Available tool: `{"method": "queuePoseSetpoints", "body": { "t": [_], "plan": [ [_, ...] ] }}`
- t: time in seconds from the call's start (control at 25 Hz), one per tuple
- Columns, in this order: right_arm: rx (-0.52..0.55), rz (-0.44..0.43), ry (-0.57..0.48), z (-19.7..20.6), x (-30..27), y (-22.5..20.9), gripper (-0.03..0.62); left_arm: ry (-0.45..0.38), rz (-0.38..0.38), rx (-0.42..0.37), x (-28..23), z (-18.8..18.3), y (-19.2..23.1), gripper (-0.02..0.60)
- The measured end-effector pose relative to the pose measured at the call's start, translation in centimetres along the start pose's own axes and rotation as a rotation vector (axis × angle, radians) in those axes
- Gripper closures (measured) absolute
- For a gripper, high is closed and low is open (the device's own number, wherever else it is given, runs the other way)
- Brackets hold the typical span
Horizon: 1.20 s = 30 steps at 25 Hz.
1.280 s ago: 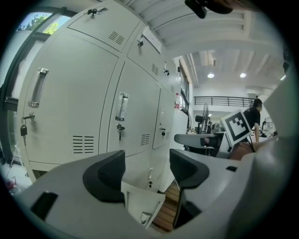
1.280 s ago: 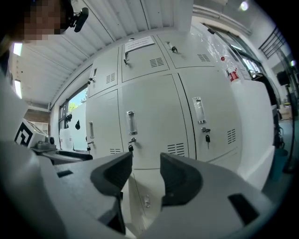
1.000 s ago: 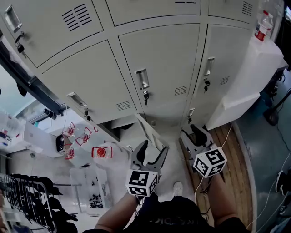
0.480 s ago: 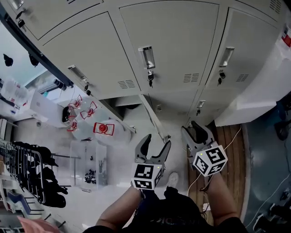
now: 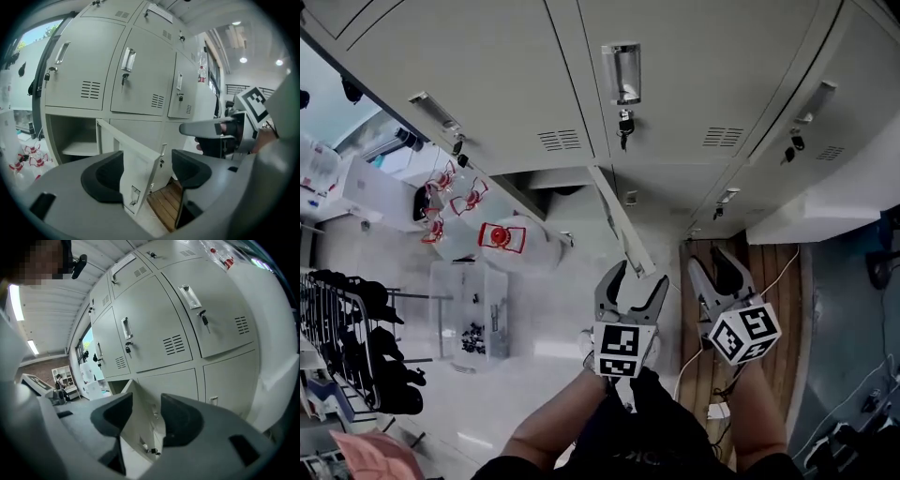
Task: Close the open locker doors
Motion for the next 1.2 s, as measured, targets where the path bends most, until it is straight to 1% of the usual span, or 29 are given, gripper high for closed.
{"method": "queuePoseSetpoints", "body": {
  "t": [0.16, 0.44, 0.72, 0.8, 0.92, 1.0, 1.2],
  "plan": [
    [0.002, -0.001, 0.005, 0.6, -0.5, 0.5, 0.419, 0.017, -0.004, 0.004, -1.0, 0.9, 0.2, 0.27],
    [0.003, 0.012, -0.008, 1.2, -0.4, 1.0, 0.419, 0.022, -0.016, 0.003, -2.0, 1.3, 0.3, 0.276],
    [0.0, 0.015, -0.016, 1.9, 0.6, 1.0, 0.421, 0.022, -0.042, 0.017, -2.2, 1.8, 0.1, 0.391],
    [0.0, 0.015, -0.019, 2.0, 0.9, 1.0, 0.42, 0.023, -0.047, 0.018, -2.3, 1.9, 0.1, 0.42],
    [0.003, 0.015, -0.022, 2.0, 1.4, 0.8, 0.42, 0.027, -0.05, 0.02, -2.3, 1.9, -0.2, 0.445],
    [0.007, 0.012, -0.025, 2.0, 1.7, 0.7, 0.42, 0.029, -0.061, 0.017, -2.1, 2.0, -0.4, 0.483],
    [0.019, -0.015, -0.024, 1.8, 1.7, 1.0, 0.421, 0.032, -0.101, 0.027, -1.1, 2.5, 0.2, 0.485]
  ]
}}
Point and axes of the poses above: the fingertips, and each gripper's own axes: x backward along the fingers, y to its left, z out of its underside, the point moved 4 cm from there along x, backward along the fingers, and after that the axes turned 15 degrees about y, right-handed, at the moved point
